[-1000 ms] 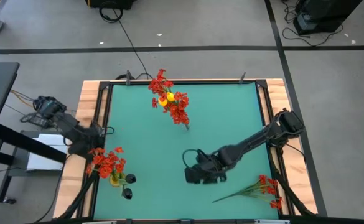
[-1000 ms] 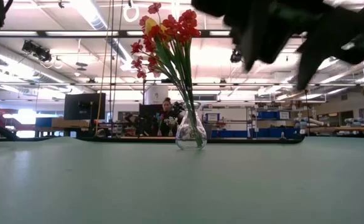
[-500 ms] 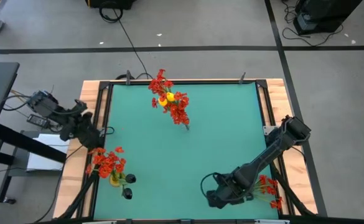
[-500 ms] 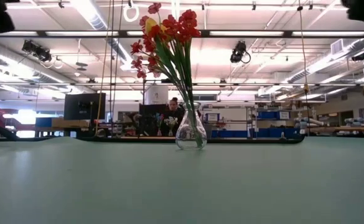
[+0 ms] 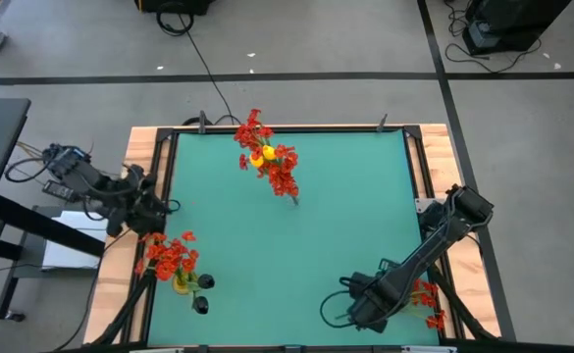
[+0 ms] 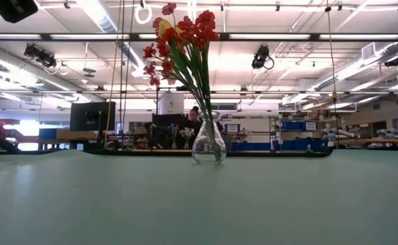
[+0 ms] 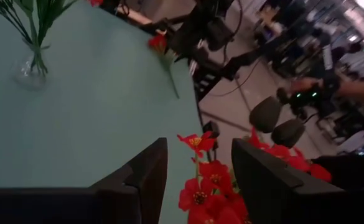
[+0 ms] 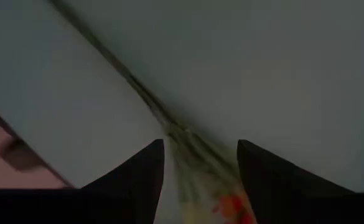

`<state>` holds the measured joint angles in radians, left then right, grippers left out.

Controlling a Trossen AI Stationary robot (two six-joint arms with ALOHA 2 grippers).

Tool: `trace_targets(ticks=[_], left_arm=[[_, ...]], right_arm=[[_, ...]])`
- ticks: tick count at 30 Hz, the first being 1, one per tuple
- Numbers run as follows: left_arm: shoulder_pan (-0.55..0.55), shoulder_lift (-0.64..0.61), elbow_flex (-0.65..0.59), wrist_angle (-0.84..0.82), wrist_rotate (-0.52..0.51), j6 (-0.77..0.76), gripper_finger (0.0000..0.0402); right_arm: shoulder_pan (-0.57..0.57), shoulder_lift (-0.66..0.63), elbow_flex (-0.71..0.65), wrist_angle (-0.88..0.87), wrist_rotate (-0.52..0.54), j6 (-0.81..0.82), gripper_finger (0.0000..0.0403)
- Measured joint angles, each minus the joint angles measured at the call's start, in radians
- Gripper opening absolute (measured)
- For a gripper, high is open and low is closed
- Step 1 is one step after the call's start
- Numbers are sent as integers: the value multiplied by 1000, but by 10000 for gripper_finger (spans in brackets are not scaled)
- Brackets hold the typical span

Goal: Sort flowers into vase by color
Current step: Put the red flowers into the yellow vase

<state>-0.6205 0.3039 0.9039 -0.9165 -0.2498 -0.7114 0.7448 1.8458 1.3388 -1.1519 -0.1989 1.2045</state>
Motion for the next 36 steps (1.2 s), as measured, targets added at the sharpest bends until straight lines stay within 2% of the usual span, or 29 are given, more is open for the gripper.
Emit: trace_targets(ticks=[4, 12, 18, 23, 27, 31, 34, 36], left_arm=[[0, 47, 0, 0, 0, 1, 183], [0, 124, -1, 27, -33, 33, 183], [2, 192, -1, 83, -73, 34, 183], [2, 224, -1, 135, -145, 35, 183], [2, 237, -1, 177, -201, 35, 183], [2, 245, -1, 219, -219, 41, 183], [3, 248, -1, 259, -230, 92, 183], [2, 256, -1, 288, -242, 158, 183]], right_arm=[[21, 0, -49, 22, -13, -165, 211], [84, 0, -132, 115, -53, -258, 211], [127, 0, -221, 268, -49, -265, 211], [142, -6, -262, 283, -30, -204, 201], [143, -6, -264, 286, -11, -212, 161], [120, -3, -257, 284, -34, -212, 86], [88, -3, -237, 304, -56, -213, 26], [56, -16, -217, 343, -60, -212, 15]])
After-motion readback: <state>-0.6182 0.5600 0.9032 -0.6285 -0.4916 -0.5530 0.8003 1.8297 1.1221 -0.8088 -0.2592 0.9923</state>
